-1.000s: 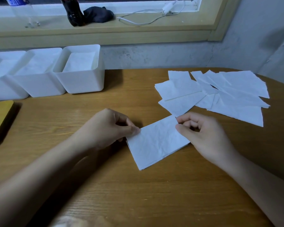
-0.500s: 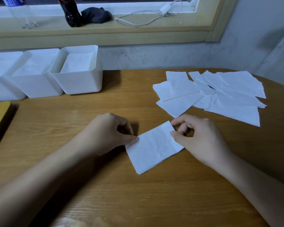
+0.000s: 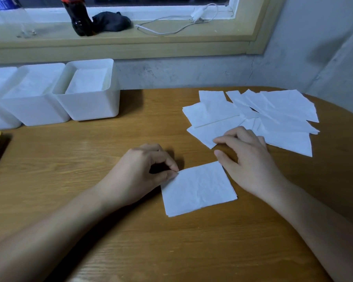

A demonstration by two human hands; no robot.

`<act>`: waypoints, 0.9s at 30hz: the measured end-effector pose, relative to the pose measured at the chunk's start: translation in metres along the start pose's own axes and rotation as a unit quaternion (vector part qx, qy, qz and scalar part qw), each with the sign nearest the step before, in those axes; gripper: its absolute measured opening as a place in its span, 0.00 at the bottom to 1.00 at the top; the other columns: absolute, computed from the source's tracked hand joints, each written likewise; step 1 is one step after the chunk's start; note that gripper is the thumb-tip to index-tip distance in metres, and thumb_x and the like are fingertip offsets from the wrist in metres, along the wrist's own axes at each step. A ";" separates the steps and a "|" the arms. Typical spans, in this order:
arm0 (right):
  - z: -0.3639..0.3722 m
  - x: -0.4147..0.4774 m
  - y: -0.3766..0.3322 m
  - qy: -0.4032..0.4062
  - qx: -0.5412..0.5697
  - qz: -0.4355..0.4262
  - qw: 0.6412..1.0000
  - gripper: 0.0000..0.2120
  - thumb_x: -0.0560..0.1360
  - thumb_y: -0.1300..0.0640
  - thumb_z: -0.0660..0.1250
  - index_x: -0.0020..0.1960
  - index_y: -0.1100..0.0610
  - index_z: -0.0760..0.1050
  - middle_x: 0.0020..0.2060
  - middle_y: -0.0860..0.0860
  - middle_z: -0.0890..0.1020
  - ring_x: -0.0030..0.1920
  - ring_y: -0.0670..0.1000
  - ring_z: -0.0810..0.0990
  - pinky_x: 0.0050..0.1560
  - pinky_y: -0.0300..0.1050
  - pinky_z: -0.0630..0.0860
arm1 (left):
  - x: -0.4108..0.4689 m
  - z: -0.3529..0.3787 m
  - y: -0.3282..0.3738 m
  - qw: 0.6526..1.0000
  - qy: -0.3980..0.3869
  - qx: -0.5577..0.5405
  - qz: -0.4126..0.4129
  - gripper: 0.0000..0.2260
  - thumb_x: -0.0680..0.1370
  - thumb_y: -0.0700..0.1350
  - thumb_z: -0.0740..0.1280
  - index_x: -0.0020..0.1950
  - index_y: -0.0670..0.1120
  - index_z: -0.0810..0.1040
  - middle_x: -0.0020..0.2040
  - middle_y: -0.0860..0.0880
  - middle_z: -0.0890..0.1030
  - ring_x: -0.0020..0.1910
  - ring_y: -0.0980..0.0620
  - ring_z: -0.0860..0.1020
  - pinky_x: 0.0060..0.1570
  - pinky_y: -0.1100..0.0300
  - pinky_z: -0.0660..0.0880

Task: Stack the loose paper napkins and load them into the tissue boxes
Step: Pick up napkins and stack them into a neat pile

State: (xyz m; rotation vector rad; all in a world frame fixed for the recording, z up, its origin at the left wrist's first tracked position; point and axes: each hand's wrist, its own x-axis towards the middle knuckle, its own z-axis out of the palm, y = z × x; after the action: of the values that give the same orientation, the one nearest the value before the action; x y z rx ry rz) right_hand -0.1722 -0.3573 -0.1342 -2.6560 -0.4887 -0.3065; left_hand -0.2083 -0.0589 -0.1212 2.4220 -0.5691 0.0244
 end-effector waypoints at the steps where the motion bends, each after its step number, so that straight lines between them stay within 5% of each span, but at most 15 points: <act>1: 0.002 0.001 0.001 -0.002 -0.011 -0.003 1.000 0.14 0.82 0.47 0.68 0.66 0.47 0.82 0.56 0.42 0.76 0.61 0.48 0.75 0.66 0.51 0.67 | 0.000 0.002 0.001 1.000 -0.002 -0.003 0.006 0.04 0.79 0.50 0.78 0.51 0.60 0.87 0.50 0.61 0.82 0.54 0.58 0.82 0.55 0.58 0.78; 8: 0.005 0.003 -0.001 0.020 -0.009 -0.008 1.000 0.03 0.81 0.48 0.70 0.51 0.46 0.79 0.49 0.42 0.76 0.53 0.48 0.74 0.59 0.52 0.68 | 0.013 0.005 0.003 0.999 0.036 -0.014 0.003 0.04 0.80 0.48 0.77 0.50 0.58 0.86 0.49 0.59 0.83 0.51 0.56 0.82 0.53 0.57 0.77; 13: 0.005 0.001 -0.003 0.021 -0.005 -0.036 0.999 0.06 0.81 0.54 0.71 0.47 0.47 0.76 0.45 0.42 0.75 0.50 0.47 0.73 0.57 0.52 0.68 | 0.030 0.008 0.001 0.997 0.077 0.016 0.023 0.08 0.78 0.50 0.78 0.56 0.56 0.85 0.50 0.60 0.80 0.48 0.57 0.79 0.47 0.59 0.77; 19: -0.005 -0.006 -0.018 0.019 0.088 -0.077 0.993 0.06 0.82 0.55 0.71 0.47 0.48 0.76 0.46 0.40 0.76 0.52 0.45 0.76 0.59 0.49 0.70 | 0.044 0.013 0.010 0.989 0.098 0.068 0.088 0.17 0.77 0.55 0.79 0.64 0.55 0.83 0.57 0.57 0.77 0.56 0.51 0.77 0.56 0.50 0.78; 27: -0.011 -0.011 -0.022 0.029 0.128 -0.104 0.986 0.04 0.84 0.51 0.68 0.52 0.49 0.77 0.50 0.40 0.79 0.55 0.48 0.78 0.60 0.49 0.70 | 0.039 0.008 0.018 0.971 0.161 0.081 0.157 0.01 0.82 0.44 0.76 0.53 0.48 0.87 0.49 0.53 0.82 0.46 0.45 0.78 0.46 0.47 0.76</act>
State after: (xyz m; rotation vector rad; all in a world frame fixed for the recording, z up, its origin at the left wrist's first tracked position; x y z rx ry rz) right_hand -0.1927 -0.3466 -0.1194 -2.3446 -0.7368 -0.3575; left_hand -0.1814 -0.0915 -0.1110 2.3855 -0.8146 0.6079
